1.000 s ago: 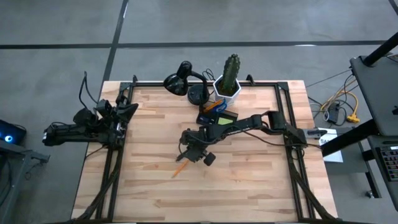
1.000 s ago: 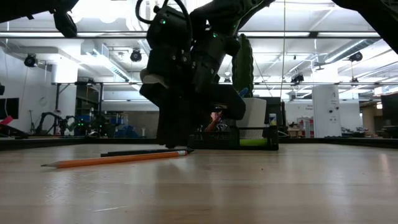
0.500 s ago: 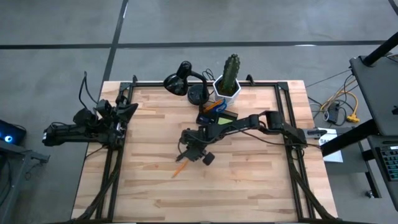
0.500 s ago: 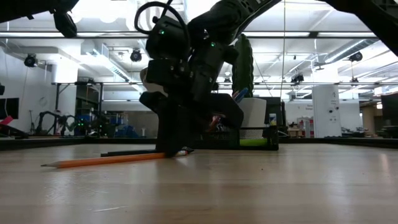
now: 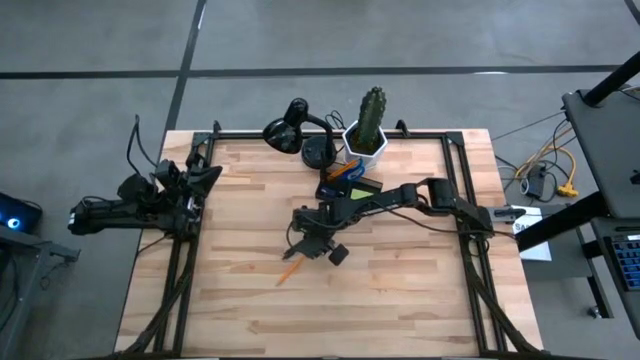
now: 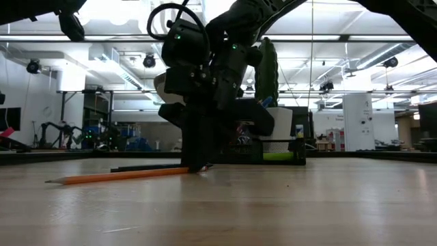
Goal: Pick and place office supplies into organizer
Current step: Put the orange pencil into the black desk organizer
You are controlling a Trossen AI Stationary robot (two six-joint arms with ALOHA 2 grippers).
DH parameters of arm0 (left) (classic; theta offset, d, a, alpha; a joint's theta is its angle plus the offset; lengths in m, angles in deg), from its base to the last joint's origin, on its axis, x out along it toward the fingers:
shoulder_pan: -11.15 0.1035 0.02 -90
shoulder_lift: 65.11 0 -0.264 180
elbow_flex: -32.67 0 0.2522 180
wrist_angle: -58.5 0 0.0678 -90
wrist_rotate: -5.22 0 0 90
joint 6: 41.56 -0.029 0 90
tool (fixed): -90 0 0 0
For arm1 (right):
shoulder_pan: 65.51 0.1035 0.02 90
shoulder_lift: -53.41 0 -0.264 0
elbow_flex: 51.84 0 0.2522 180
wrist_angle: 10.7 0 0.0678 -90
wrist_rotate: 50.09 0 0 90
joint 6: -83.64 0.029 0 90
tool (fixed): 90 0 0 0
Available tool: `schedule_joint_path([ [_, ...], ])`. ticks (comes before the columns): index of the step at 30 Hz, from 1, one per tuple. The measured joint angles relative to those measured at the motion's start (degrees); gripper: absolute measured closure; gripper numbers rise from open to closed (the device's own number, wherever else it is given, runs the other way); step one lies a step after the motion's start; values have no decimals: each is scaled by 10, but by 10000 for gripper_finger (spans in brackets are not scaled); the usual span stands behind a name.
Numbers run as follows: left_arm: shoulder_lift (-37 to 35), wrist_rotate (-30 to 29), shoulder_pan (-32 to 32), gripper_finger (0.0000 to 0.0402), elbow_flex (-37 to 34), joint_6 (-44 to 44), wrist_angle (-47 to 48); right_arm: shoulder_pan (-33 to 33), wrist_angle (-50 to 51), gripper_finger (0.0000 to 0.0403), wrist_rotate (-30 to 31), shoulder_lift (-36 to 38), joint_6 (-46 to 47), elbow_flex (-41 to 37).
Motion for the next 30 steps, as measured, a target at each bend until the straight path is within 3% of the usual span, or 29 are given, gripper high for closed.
schedule_joint_path([
  [13,0,0,0,402,0,0,0,-2,3,351,-2,-3,-6,5],
  [17,0,0,0,402,0,0,0,-2,6,354,-2,-7,10,5],
  [22,0,0,0,402,0,0,0,-2,8,386,-1,-7,32,5],
  [30,0,0,0,402,0,0,0,-2,19,392,3,-4,80,5],
])
